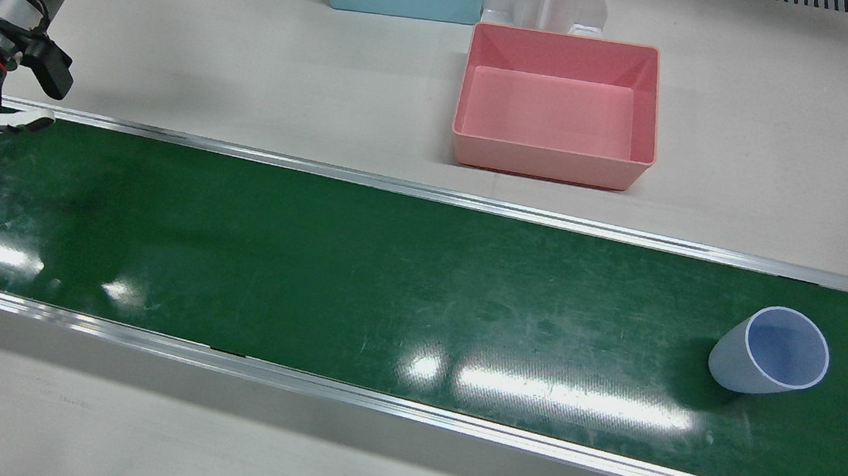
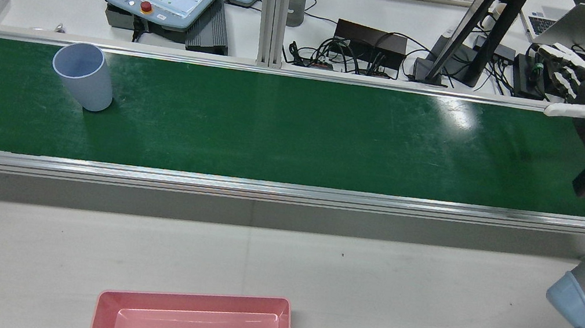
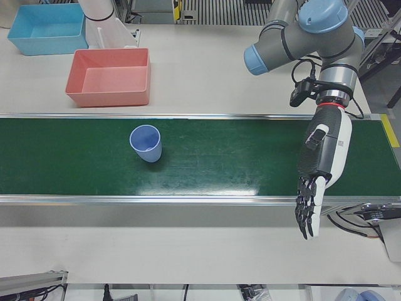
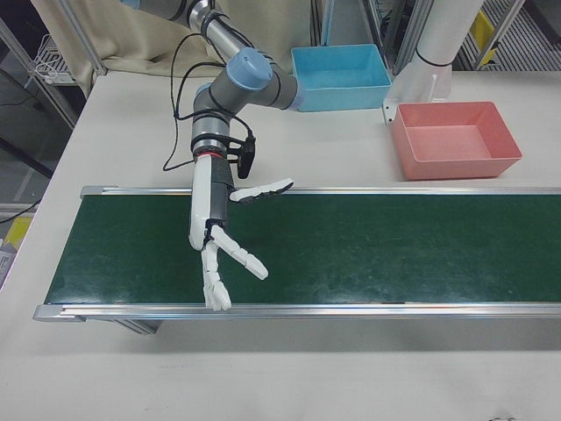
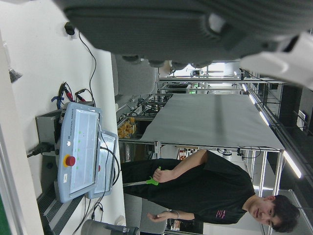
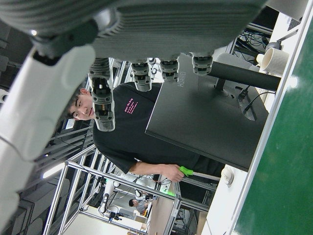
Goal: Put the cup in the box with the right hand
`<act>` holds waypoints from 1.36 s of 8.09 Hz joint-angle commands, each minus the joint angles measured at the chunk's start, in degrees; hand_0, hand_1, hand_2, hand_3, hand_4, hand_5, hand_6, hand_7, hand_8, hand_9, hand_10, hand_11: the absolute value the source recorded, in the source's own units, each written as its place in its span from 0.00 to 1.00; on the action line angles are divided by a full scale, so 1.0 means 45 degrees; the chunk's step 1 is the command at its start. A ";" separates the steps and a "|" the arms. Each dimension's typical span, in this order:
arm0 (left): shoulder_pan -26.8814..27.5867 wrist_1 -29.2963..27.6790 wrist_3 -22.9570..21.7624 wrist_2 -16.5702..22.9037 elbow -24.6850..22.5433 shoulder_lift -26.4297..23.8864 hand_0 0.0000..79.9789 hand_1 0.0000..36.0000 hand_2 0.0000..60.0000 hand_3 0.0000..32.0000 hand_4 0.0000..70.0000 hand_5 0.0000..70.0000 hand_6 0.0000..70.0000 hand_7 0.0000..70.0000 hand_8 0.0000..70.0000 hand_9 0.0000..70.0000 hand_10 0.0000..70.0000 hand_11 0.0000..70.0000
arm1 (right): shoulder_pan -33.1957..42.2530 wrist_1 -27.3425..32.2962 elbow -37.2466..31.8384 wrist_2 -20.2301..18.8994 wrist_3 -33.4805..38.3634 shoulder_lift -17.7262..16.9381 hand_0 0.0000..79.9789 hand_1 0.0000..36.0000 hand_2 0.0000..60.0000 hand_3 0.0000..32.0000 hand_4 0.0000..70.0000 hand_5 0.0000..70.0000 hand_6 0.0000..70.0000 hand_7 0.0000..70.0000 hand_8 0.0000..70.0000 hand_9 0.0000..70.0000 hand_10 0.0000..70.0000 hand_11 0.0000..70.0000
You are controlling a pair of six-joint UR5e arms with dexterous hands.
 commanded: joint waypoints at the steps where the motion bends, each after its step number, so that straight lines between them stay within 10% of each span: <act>1: 0.0000 0.0006 0.0000 0.0000 -0.0019 0.0000 0.00 0.00 0.00 0.00 0.00 0.00 0.00 0.00 0.00 0.00 0.00 0.00 | -0.0188 0.0310 0.0000 0.0184 0.0084 -0.0028 0.63 0.04 0.00 0.00 0.26 0.05 0.08 0.22 0.07 0.16 0.06 0.10; 11: 0.0000 0.0006 0.0000 0.0000 -0.0019 0.0000 0.00 0.00 0.00 0.00 0.00 0.00 0.00 0.00 0.00 0.00 0.00 0.00 | -0.0169 0.0291 0.0059 0.0087 0.0456 -0.0008 0.71 0.22 0.00 0.00 0.29 0.07 0.09 0.28 0.07 0.16 0.04 0.08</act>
